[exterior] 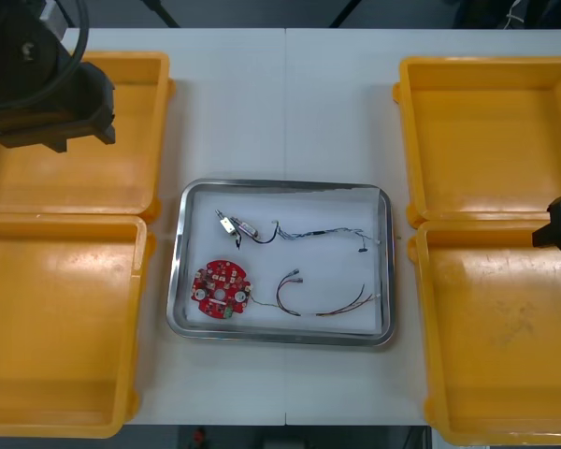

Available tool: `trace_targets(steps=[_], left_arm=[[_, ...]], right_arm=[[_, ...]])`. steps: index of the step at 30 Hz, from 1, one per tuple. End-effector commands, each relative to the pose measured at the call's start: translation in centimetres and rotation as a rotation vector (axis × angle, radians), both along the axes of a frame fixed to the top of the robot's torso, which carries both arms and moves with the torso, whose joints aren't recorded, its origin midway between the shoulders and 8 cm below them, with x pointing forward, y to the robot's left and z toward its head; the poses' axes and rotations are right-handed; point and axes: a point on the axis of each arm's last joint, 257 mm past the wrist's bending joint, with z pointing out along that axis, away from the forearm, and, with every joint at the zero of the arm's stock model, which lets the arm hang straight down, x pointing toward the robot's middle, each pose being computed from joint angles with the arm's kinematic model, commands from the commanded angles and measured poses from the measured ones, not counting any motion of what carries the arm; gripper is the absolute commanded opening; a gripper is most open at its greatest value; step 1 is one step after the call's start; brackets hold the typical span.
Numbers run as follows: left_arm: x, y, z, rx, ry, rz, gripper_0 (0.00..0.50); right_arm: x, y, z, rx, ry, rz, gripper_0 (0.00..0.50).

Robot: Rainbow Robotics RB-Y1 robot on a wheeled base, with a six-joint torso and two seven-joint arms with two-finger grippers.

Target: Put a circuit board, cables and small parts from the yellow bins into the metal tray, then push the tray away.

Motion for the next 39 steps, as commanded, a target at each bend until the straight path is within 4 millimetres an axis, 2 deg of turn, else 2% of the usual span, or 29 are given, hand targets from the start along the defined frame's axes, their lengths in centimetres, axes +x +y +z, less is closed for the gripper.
trace_targets(steps=[1,6,11,18,25,31,39], left_arm=[[-0.3,4.5,0.0,-0.039,-0.028,0.097,0.5],[-1.0,8.2,-1.8,-0.005,-0.009,0.096,0.5],[-2.2,11.8,-4.5,0.022,0.022,0.108,0.5],[-2.1,14.8,-8.0,0.043,-0.024,0.08,0.5],[-1.9,15.7,-10.1,0.058,-0.044,0.057,0.5],[-3.1,15.2,-11.4,0.066,0.008,-0.021,0.5],[-5.1,14.5,-13.3,0.058,0.065,-0.055,0.5]], right_arm=[[1.2,2.7,2.0,-0.079,-0.031,0.136,0.5],[1.8,5.9,2.2,-0.116,-0.028,0.253,0.5],[1.7,9.9,2.3,-0.153,-0.006,0.408,0.5],[0.4,15.1,1.7,-0.2,0.034,0.638,0.5],[-0.5,18.8,0.2,-0.306,0.044,0.903,0.5],[-1.4,22.1,-1.4,-0.374,0.061,1.152,0.5],[-2.9,28.0,-3.3,-0.474,0.011,1.425,0.5]])
